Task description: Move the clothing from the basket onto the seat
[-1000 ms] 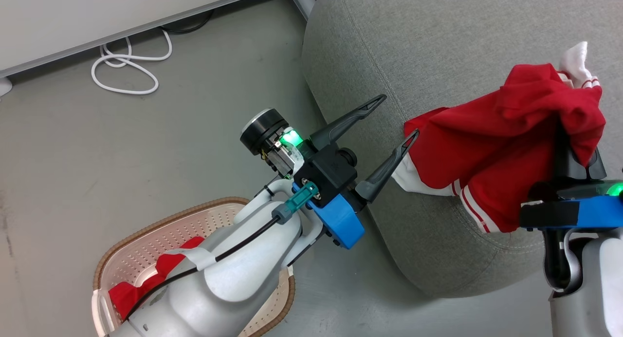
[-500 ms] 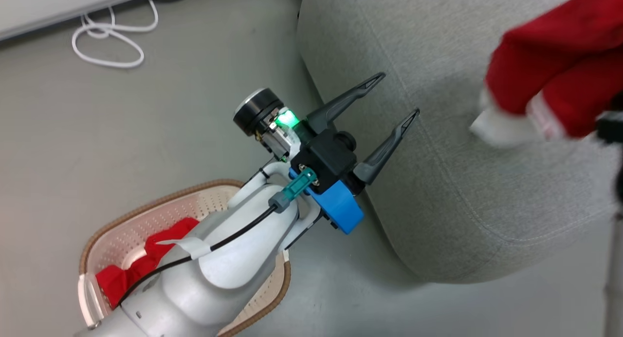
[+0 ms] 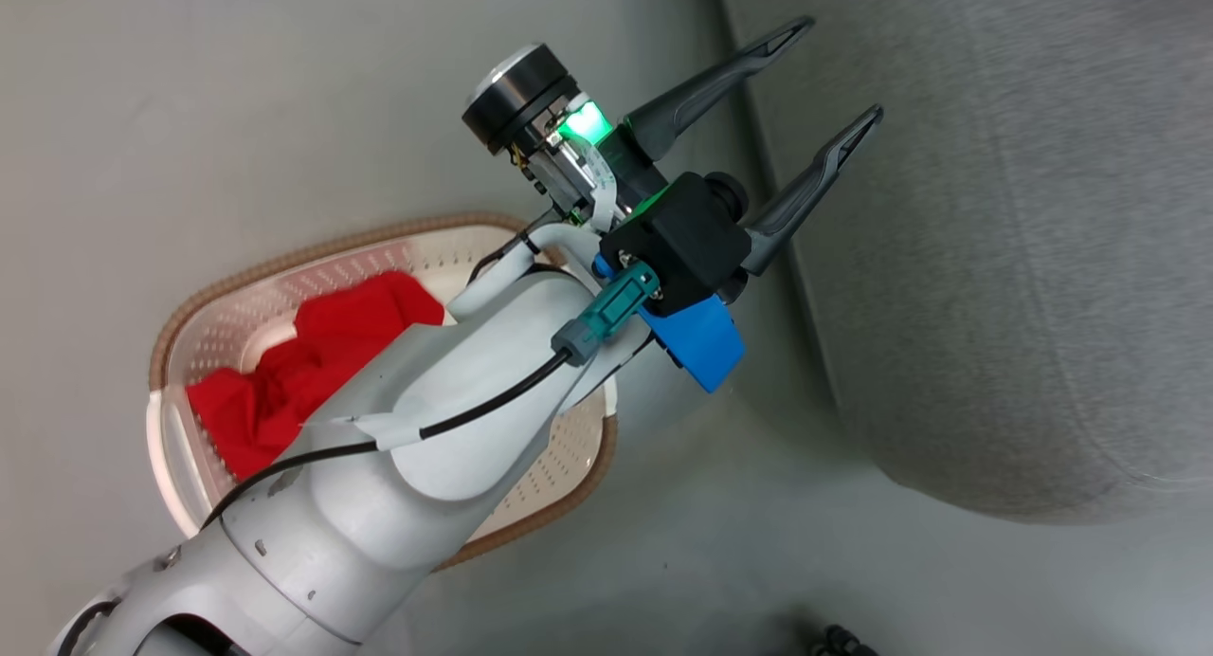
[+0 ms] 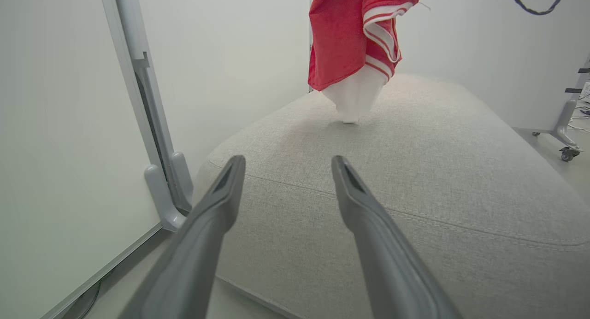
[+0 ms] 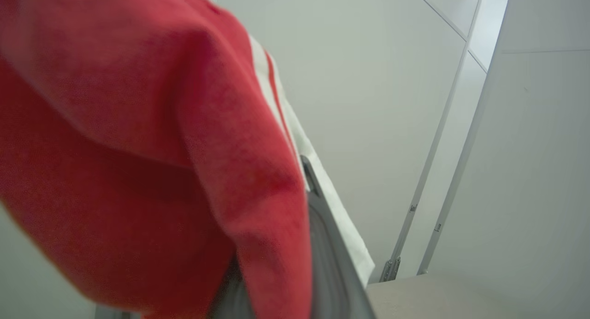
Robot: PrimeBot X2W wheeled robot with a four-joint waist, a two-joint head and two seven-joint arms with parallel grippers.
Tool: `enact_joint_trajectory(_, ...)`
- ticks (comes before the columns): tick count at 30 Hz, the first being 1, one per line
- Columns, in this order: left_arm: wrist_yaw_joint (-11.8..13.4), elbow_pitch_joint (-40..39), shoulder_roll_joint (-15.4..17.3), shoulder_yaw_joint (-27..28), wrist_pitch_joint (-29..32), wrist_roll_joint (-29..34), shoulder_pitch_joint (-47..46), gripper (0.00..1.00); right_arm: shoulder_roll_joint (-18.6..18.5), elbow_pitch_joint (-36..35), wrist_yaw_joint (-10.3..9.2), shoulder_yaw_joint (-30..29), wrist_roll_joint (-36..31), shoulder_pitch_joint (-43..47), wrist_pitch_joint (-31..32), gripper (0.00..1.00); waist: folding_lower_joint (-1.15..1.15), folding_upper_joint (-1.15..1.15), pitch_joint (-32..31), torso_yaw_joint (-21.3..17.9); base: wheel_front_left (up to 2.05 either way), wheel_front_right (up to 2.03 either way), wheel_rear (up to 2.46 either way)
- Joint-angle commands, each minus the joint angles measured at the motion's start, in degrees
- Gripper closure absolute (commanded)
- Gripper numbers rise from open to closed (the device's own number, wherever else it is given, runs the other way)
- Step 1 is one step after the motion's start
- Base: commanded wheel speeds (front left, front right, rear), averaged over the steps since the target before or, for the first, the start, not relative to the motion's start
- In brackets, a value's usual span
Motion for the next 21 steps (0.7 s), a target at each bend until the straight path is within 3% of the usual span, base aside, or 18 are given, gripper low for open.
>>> enact_joint_trajectory(1,0.19,-0.28,0.07,0.15,0.03,0.45,-1.18,0.00,-1.25,2.94,0.01,-0.23,0.26,-1.34,-0.22,1.00,0.00,0.00,4.27,2.51,0.00,0.00,0.00)
enact_joint_trajectory(7,0.31,-0.22,0.29,-0.46,-0.11,1.08,-2.39,0.00,-3.79,16.44,0.01,1.11,0.15,-2.57,-0.23,1.00,0.00,0.00,7.98,3.88,0.00,0.00,0.00)
enact_joint_trajectory(11,0.36,0.07,0.73,-0.63,-0.28,1.02,-2.32,0.00,-3.33,24.55,0.01,1.84,1.18,-2.43,-0.22,1.00,0.00,0.00,8.63,4.43,0.00,0.00,0.00)
enact_joint_trajectory(18,0.83,-0.16,0.22,-0.26,-0.53,0.66,-2.50,0.00,-3.79,34.34,0.01,3.38,2.65,-1.55,-0.21,1.00,0.00,0.00,7.72,5.84,0.00,0.00,0.00)
enact_joint_trajectory(19,0.96,-0.12,0.27,-0.19,-0.54,0.67,-2.36,0.00,-3.73,34.63,0.01,3.42,3.00,-1.46,-0.21,0.87,0.00,0.00,7.33,5.88,0.00,0.00,0.00)
enact_joint_trajectory(20,1.01,-0.16,0.23,-0.05,-0.54,0.61,-2.09,0.00,-3.69,34.25,0.01,3.80,3.12,-1.01,-0.21,0.27,0.00,0.00,6.80,5.90,0.00,0.00,0.00)
enact_joint_trajectory(21,1.02,-0.17,0.11,0.05,-0.56,0.48,-1.69,0.00,-3.61,33.88,0.01,4.04,3.26,-0.29,-0.21,0.00,0.00,0.00,6.09,5.95,0.00,0.00,0.00)
